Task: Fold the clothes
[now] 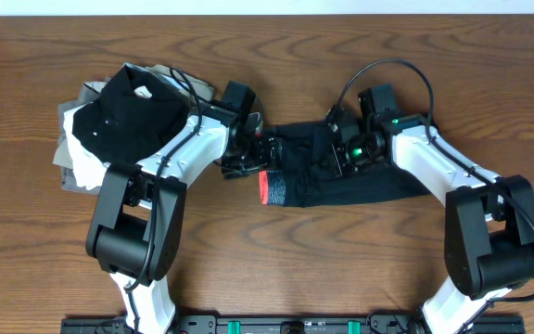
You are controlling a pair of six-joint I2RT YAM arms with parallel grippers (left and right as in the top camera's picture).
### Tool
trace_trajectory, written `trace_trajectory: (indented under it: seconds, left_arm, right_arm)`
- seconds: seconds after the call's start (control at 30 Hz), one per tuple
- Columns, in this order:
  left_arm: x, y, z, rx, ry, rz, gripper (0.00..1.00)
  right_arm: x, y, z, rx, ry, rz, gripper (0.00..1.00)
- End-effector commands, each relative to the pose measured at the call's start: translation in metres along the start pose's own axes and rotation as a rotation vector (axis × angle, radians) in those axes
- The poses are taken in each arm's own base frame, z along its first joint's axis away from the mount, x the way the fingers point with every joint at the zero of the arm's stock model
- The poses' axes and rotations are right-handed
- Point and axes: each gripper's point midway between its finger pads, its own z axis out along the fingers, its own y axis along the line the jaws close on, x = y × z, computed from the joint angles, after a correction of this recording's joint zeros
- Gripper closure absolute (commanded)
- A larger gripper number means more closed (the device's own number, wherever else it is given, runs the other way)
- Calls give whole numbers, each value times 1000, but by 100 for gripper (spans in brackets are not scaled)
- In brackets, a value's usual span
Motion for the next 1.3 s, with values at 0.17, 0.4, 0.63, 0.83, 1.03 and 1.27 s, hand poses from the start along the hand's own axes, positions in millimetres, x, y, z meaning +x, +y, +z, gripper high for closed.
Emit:
trace_trajectory:
  seconds: [0.17,0.4,0.63,0.83,1.03,1.27]
  left_arm:
    - [5,8,-8,110,52,-71,12]
    - [20,2,5,276,90,-44,5]
    - [28,9,31,340,71,-136,4]
    - [32,9,54,343,79,-165,4]
    - [24,-5,58,370,38,-101,27]
    - [25,3,56,361,49,-136,91]
  right_arm:
    - [32,-41,20,182,81,112,91]
    - [52,-56,42,185,153,211,94]
    - [53,-55,44,170,158,215,95]
    - [53,-54,44,167,157,212,95]
    - [51,-52,45,155,148,205,96]
    - [50,-52,45,155,147,205,97]
